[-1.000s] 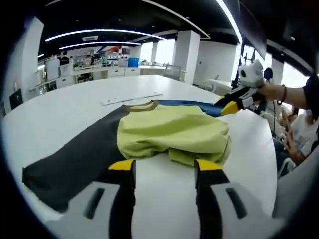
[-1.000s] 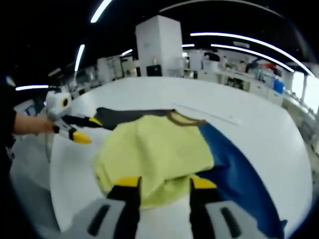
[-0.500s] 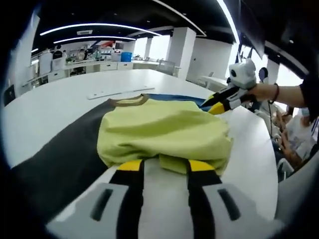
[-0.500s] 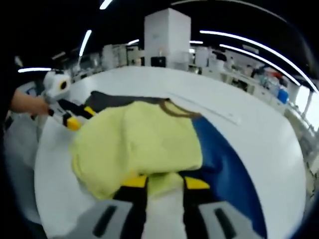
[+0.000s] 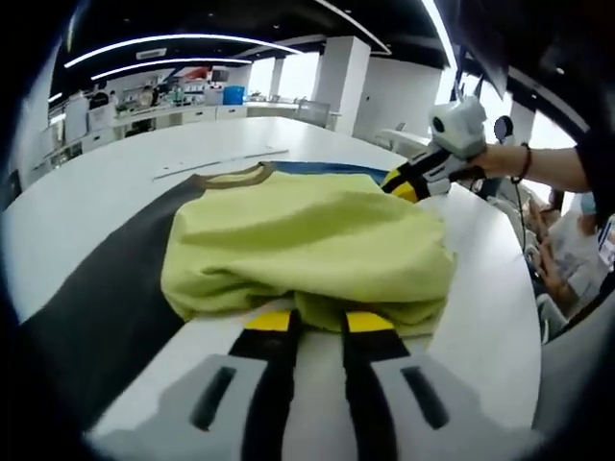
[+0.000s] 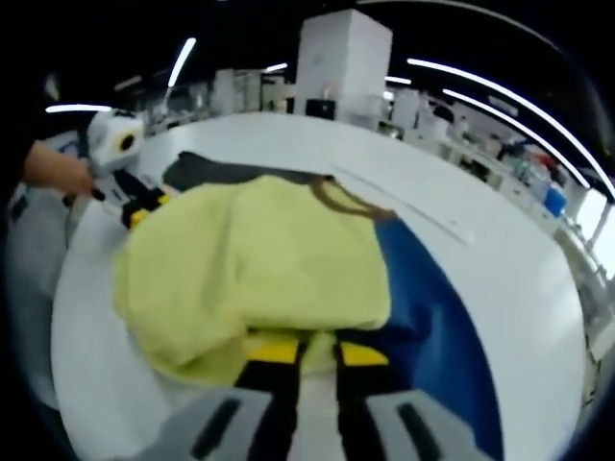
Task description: Fold the garment on the visible template until the final outline fits inside the template.
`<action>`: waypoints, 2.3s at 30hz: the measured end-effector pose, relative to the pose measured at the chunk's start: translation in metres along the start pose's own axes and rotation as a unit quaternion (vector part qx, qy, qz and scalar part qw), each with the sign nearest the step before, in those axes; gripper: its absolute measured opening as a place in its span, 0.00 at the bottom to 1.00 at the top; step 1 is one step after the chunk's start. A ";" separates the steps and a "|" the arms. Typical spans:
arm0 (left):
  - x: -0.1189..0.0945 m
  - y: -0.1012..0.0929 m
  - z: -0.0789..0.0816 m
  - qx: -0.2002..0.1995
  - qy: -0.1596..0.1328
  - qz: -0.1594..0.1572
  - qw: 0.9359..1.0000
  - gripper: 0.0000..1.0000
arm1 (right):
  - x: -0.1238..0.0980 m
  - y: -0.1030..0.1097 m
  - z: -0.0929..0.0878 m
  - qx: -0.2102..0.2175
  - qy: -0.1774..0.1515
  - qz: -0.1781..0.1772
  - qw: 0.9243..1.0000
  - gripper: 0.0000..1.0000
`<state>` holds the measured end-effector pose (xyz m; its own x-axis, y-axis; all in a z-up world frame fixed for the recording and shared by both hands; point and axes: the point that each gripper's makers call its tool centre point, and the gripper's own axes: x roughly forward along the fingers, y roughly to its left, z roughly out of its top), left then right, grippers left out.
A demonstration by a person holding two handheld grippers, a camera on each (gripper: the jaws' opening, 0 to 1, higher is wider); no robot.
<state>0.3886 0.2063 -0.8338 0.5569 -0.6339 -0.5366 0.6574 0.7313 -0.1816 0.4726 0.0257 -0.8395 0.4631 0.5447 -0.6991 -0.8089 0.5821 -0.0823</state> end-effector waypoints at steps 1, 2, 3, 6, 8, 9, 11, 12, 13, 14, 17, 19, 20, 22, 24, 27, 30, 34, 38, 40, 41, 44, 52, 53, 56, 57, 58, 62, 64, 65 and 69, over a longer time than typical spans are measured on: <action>0.000 0.001 0.001 0.002 -0.003 0.002 1.000 0.13 | -0.001 0.002 0.000 -0.003 0.000 0.000 1.000 0.09; 0.001 0.002 0.001 0.002 -0.001 0.003 1.000 0.12 | 0.001 0.000 -0.001 -0.005 0.001 0.001 1.000 0.08; 0.001 0.002 0.001 0.002 -0.001 0.004 1.000 0.12 | 0.002 -0.001 -0.001 -0.006 0.002 0.000 1.000 0.07; 0.002 0.001 0.000 0.007 0.005 0.004 1.000 0.04 | 0.001 0.004 -0.001 -0.001 0.004 -0.001 1.000 0.02; 0.002 -0.001 0.000 0.006 0.005 0.003 1.000 0.01 | 0.000 -0.001 -0.002 0.013 0.002 -0.005 1.000 0.01; 0.002 0.000 0.000 0.005 0.006 0.004 1.000 0.00 | 0.000 -0.003 -0.002 0.017 0.002 -0.007 1.000 0.00; 0.000 0.001 0.000 0.003 0.006 0.006 1.000 0.00 | -0.001 -0.002 -0.002 0.029 0.002 -0.008 1.000 0.00; -0.001 0.001 0.001 0.002 0.005 0.008 1.000 0.00 | -0.003 -0.002 -0.001 0.030 0.001 -0.010 0.999 0.00; -0.004 0.001 0.002 0.002 0.002 0.009 1.000 0.00 | -0.004 -0.002 -0.002 0.031 0.002 -0.011 0.999 0.00; -0.006 0.001 0.004 0.001 -0.001 0.009 1.000 0.00 | -0.008 0.003 -0.001 0.033 0.002 -0.013 0.999 0.00; -0.013 -0.001 0.010 0.000 -0.009 0.014 1.000 0.00 | -0.016 0.005 0.001 0.034 0.002 -0.014 0.999 0.00; -0.018 0.001 0.010 -0.002 -0.010 0.017 1.000 0.00 | -0.019 0.008 -0.001 0.035 0.002 -0.013 0.999 0.00; -0.020 0.002 0.010 -0.001 -0.012 0.019 1.000 0.00 | -0.022 0.010 -0.001 0.037 0.003 -0.014 0.999 0.00; -0.026 0.001 0.012 -0.001 -0.015 0.023 1.000 0.00 | -0.029 0.015 -0.001 0.039 0.002 -0.017 0.999 0.00; -0.032 0.003 0.013 -0.006 -0.021 0.026 0.999 0.00 | -0.035 0.017 -0.002 0.045 0.003 -0.017 0.999 0.00; -0.040 0.001 0.013 -0.011 -0.023 0.030 0.999 0.00 | -0.042 0.018 -0.003 0.053 0.001 -0.021 0.998 0.00; -0.049 0.000 0.012 -0.017 -0.027 0.033 0.999 0.00 | -0.055 0.025 -0.004 0.070 -0.001 -0.023 0.997 0.00; -0.060 -0.004 0.012 -0.020 -0.029 0.040 0.999 0.00 | -0.067 0.028 -0.005 0.078 -0.002 -0.031 0.996 0.00; -0.069 -0.008 0.012 -0.034 -0.040 0.044 0.998 0.00 | -0.076 0.032 -0.006 0.079 -0.002 -0.036 0.996 0.00; -0.074 -0.008 0.011 -0.047 -0.047 0.044 0.997 0.00 | -0.081 0.033 -0.009 0.071 0.003 -0.042 0.997 0.00; -0.076 -0.008 0.010 -0.050 -0.049 0.044 0.997 0.00 | -0.083 0.033 -0.010 0.067 0.007 -0.044 0.997 0.00; -0.081 -0.011 0.011 -0.058 -0.052 0.044 0.996 0.00 | -0.088 0.036 -0.015 0.063 0.017 -0.052 0.996 0.00; -0.098 -0.016 0.012 -0.065 -0.062 0.047 0.995 0.00 | -0.106 0.057 -0.017 0.074 0.022 -0.052 0.996 0.00; -0.100 -0.018 0.012 -0.065 -0.062 0.048 0.995 0.00 | -0.109 0.059 -0.017 0.080 0.022 -0.051 0.995 0.00; -0.107 -0.024 0.010 -0.070 -0.062 0.051 0.994 0.00 | -0.114 0.066 -0.018 0.091 0.021 -0.047 0.995 0.00; -0.109 -0.024 0.009 -0.072 -0.063 0.052 0.994 0.00 | -0.115 0.068 -0.018 0.094 0.023 -0.046 0.994 0.00; -0.111 -0.024 0.007 -0.077 -0.063 0.053 0.994 0.00 | -0.116 0.070 -0.019 0.098 0.025 -0.045 0.994 0.00; -0.118 -0.026 -0.001 -0.088 -0.056 0.058 0.993 0.00 | -0.119 0.080 -0.028 0.134 0.036 -0.042 0.989 0.00; -0.119 -0.028 -0.003 -0.094 -0.055 0.061 0.992 0.00 | -0.119 0.083 -0.033 0.152 0.042 -0.040 0.987 0.00; -0.121 -0.028 -0.004 -0.100 -0.056 0.063 0.991 0.00 | -0.119 0.086 -0.036 0.157 0.047 -0.037 0.986 0.00; -0.126 -0.030 -0.004 -0.114 -0.055 0.070 0.990 0.00 | -0.121 0.091 -0.038 0.175 0.055 -0.031 0.982 0.00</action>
<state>0.2968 0.2654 -0.7642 0.6947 -0.5366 -0.4791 0.4457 0.8438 -0.2988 0.3290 -0.0098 -0.7891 0.4492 0.4445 -0.7750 -0.5973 0.7945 0.1094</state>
